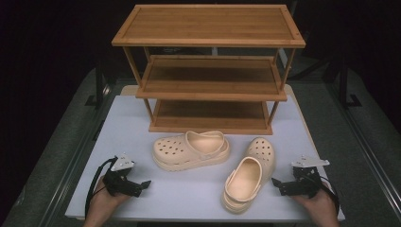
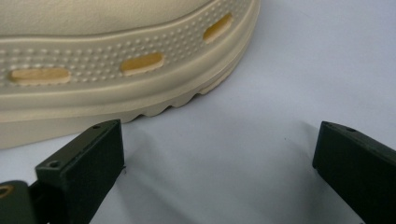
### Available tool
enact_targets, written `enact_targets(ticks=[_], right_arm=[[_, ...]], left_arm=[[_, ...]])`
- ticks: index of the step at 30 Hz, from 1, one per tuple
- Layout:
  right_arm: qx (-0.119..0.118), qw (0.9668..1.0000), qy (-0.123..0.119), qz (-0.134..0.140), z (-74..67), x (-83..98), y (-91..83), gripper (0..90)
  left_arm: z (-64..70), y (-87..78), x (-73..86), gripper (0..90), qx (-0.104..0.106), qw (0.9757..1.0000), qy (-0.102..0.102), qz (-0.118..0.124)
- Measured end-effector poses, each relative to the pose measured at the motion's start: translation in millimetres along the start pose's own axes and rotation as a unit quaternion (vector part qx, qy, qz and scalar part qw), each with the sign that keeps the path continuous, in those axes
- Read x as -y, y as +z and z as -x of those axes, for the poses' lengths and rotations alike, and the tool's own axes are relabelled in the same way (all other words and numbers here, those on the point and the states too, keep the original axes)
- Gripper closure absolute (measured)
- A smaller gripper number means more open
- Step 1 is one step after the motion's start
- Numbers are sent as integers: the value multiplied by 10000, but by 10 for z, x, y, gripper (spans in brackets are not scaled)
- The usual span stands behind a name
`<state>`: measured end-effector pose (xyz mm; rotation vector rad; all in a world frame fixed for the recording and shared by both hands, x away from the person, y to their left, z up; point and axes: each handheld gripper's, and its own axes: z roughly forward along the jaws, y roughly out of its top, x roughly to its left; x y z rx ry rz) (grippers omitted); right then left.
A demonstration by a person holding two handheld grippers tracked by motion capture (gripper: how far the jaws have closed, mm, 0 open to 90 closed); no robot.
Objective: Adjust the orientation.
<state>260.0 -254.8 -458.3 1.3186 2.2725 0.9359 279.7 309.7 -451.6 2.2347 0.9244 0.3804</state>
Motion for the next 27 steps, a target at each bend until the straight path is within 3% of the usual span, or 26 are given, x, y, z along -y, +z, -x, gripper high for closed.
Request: enact_targets(ticks=[10, 13, 14, 15, 16, 20, 21, 22, 24, 27], right_arm=[[-145, 9999, 32, 33, 33, 18, -24, 23], [-115, 9999, 48, 86, 46, 27, -44, 74], [-68, 9999, 5, 119, 42, 37, -60, 142], [-68, 9999, 5, 119, 42, 37, -60, 142], [-28, 9999, -20, 136, 46, 45, -69, 148], [-58, 9998, 49, 161, 61, 47, -75, 160], [-76, 9998, 65, 174, 67, 48, -76, 162], [-71, 9997, 80, 213, 77, 51, -90, 257], [-83, 9997, 66, 236, 80, 53, -99, 294], [-230, 9993, 174, 246, 109, 44, -128, 425]], left_arm=[[-1, -3, -1, 0, -3, 10000, -14, -4], [-3, -5, -2, 0, -9, 10000, -25, 0], [-7, -32, 9, 51, -58, 9999, -41, 123], [-7, -32, 9, 122, -58, 9999, -41, 123], [0, -61, 24, 222, -30, 9996, -9, 281], [14, -65, 17, 261, -46, 9995, -25, 296], [21, -76, 21, 324, -37, 9995, 12, 326], [35, -96, 15, 420, -83, 9995, 61, 310], [41, -112, 11, 446, -101, 9994, 96, 310], [49, -164, 1, 584, -73, 9993, -19, 379]])
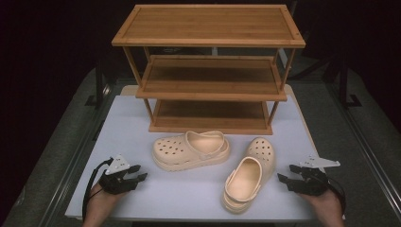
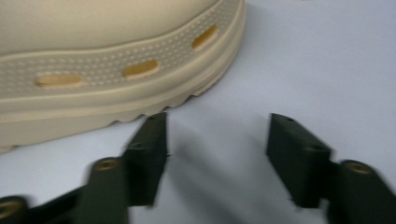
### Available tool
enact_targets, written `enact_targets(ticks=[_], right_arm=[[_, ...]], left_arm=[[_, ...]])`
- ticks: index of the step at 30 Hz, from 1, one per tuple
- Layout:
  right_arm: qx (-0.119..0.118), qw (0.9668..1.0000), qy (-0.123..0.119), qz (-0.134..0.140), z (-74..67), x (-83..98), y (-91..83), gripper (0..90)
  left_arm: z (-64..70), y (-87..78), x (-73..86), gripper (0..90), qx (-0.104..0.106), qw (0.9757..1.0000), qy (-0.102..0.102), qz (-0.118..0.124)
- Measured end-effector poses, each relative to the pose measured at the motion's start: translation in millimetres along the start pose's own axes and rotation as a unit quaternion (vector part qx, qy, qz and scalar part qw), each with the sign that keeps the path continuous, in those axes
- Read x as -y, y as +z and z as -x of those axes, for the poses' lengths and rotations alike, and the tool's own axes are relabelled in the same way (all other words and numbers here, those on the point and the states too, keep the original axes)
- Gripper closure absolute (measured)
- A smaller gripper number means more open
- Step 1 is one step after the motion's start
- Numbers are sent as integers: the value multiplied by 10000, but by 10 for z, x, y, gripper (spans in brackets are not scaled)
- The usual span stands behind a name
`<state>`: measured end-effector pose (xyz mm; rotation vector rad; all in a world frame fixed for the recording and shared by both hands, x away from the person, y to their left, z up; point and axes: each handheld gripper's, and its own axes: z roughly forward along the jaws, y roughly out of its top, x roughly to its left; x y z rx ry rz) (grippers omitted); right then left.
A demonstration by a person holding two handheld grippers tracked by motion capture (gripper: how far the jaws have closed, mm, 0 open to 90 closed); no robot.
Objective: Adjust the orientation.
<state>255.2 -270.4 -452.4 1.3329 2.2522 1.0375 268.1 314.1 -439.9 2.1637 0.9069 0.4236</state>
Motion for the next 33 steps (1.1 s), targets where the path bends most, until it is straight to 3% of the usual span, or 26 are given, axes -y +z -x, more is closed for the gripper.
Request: enact_targets(ticks=[2, 3, 5, 7, 11, 14, 20, 27, 33], right_arm=[[-86, 9999, 88, 10, 10, -17, -23, 517], [-169, 9998, 78, 48, 10, -43, -60, 613], [-163, 9998, 78, 76, 3, -56, -77, 648], [-229, 9996, 48, 167, -18, -121, -152, 802], [-326, 9992, -19, 232, -44, -229, -224, 898], [-423, 9988, 0, 232, -53, -284, -238, 898], [-581, 9978, -269, 184, -96, -495, -236, 898], [-715, 9956, -566, 234, -207, -876, -190, 898], [-907, 9932, -682, 259, -272, -1139, -90, 898]], left_arm=[[-6, -30, -12, 663, 97, 9998, -152, 39], [-7, -53, -20, 745, 155, 9995, -272, 83], [-9, -72, -26, 767, 182, 9992, -349, 113], [-12, -100, -44, 882, 263, 9985, -462, 133], [6, -106, -77, 900, 340, 9980, -522, 131], [46, -106, -128, 900, 428, 9979, -475, 74], [133, -106, -237, 900, 482, 9982, -348, 6], [184, -73, -362, 900, 551, 9982, -234, 13], [192, -20, -435, 900, 591, 9981, -179, 18]])
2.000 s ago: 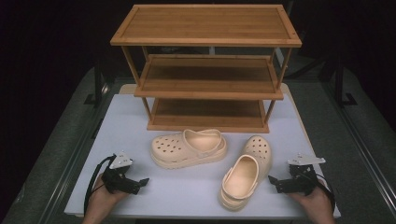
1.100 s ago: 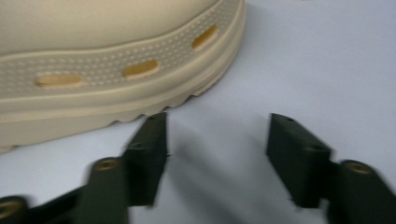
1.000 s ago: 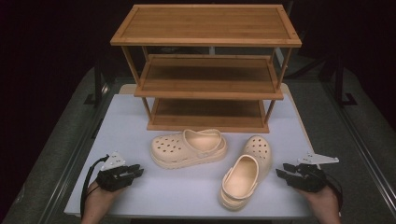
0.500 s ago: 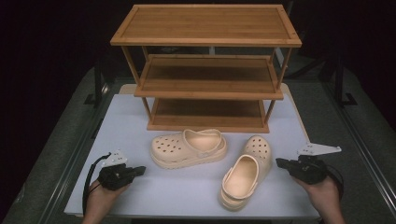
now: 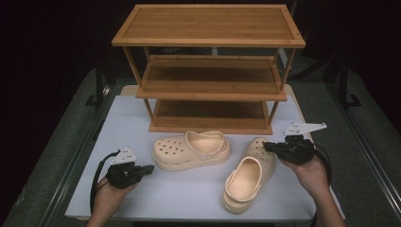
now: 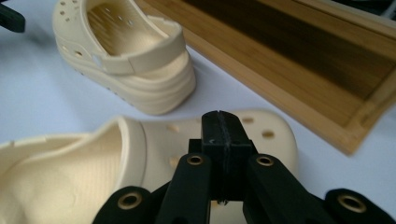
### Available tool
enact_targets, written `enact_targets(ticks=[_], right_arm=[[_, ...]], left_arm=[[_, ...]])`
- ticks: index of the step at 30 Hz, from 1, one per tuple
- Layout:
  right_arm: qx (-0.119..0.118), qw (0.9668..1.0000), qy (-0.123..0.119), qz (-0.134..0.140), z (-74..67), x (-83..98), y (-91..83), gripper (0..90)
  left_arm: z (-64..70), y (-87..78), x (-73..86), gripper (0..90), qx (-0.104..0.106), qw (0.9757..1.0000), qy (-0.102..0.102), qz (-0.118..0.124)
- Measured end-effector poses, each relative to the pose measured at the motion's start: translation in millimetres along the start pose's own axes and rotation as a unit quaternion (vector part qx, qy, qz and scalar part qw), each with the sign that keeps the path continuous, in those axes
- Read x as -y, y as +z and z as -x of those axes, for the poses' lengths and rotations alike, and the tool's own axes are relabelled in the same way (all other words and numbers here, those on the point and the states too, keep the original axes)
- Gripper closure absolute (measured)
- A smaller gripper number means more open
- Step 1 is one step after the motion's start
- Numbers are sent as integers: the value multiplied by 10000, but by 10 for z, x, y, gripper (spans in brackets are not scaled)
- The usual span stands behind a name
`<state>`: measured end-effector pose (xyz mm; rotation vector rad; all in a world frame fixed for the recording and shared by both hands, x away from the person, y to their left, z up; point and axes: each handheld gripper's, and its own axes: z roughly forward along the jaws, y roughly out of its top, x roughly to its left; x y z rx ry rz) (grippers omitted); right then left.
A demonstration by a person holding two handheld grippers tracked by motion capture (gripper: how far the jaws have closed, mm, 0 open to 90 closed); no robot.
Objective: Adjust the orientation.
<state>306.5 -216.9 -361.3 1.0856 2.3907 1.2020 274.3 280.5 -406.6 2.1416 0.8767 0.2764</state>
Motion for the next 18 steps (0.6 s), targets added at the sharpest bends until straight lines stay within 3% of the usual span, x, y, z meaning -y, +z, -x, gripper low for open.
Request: enact_targets(ticks=[10, 18], right_arm=[[-291, 9994, -197, -65, 5, -420, 331, 898], [-391, 9986, -320, -181, -11, -646, 614, 898]], left_arm=[[45, 165, -149, 900, 143, 9998, 160, -57], [54, 263, -150, 900, 205, 9996, 181, -81]])
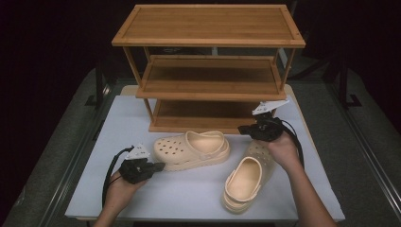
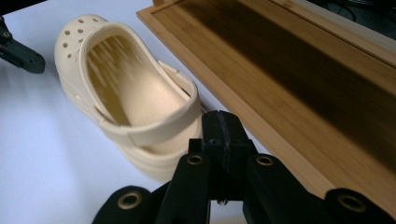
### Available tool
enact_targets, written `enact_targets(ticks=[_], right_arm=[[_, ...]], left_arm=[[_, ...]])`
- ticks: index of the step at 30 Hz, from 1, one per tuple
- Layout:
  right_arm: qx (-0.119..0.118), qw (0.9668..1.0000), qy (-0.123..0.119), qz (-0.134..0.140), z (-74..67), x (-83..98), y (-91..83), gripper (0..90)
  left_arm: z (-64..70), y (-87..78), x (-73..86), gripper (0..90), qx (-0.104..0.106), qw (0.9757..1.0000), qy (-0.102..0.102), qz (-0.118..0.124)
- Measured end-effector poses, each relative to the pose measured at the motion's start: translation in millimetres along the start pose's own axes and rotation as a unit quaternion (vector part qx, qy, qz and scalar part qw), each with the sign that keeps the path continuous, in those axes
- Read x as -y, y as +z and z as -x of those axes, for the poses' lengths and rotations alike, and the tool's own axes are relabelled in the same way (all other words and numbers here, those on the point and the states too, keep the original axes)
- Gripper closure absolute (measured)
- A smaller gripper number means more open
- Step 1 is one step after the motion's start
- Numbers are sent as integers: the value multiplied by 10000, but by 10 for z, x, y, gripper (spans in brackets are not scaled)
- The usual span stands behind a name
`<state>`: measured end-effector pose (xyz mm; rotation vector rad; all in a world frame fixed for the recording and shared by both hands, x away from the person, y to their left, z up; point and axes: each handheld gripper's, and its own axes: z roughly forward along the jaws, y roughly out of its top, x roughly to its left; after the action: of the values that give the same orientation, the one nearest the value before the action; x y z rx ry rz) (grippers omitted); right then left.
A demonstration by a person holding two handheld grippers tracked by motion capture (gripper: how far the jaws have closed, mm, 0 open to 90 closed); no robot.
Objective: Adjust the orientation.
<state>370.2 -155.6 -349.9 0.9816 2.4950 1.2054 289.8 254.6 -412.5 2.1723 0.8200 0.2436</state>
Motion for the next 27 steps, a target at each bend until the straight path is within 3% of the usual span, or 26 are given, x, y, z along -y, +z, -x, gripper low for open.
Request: enact_targets(ticks=[16, 27], right_arm=[[-287, 9991, -181, -242, 38, -269, 571, 898], [-310, 9976, -297, -538, 55, -292, 796, 898]], left_arm=[[2, 135, -2, 900, 75, 9998, 91, -146], [-4, 195, 12, 900, 119, 9997, 99, -211]])
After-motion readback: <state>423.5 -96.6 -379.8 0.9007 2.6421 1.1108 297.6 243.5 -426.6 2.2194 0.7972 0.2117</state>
